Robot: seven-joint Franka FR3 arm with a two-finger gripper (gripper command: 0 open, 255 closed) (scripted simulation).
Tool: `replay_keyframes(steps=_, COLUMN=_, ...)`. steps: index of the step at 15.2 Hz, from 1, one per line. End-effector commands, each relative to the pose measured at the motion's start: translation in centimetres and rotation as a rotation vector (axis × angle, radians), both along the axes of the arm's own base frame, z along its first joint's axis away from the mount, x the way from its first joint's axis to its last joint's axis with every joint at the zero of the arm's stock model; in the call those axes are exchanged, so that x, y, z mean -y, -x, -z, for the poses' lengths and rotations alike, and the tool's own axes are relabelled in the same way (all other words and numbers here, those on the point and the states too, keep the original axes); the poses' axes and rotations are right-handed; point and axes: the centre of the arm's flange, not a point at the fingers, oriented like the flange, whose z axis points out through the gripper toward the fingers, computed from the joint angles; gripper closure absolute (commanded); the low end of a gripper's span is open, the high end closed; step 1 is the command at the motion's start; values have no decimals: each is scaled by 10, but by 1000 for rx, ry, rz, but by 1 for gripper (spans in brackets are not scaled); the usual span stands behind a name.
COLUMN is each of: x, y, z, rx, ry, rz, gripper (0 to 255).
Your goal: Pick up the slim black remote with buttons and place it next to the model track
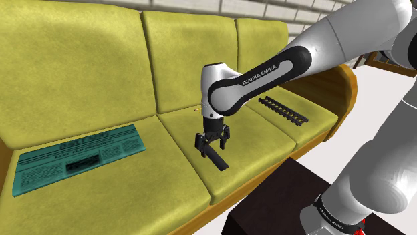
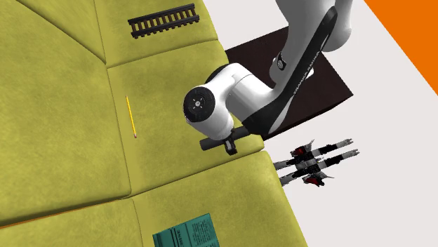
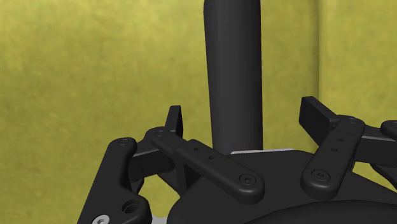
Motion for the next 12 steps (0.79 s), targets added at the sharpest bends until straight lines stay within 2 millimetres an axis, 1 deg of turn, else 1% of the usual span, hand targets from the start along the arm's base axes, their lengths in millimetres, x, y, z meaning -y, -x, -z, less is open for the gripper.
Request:
replay_keyframes(steps=1, x=0, y=2, z=8, rx=1, ry=0, rz=0, gripper=0)
replay_keyframes(steps=9, x=0, y=2, z=8, rx=1, ry=0, rz=0, gripper=0)
replay_keyframes(steps=10, x=0, y=2, z=8, rx=1, ry=0, rz=0, gripper=255)
replay_keyframes(steps=12, x=1, y=2, z=8, rx=1, ry=0, rz=0, gripper=255)
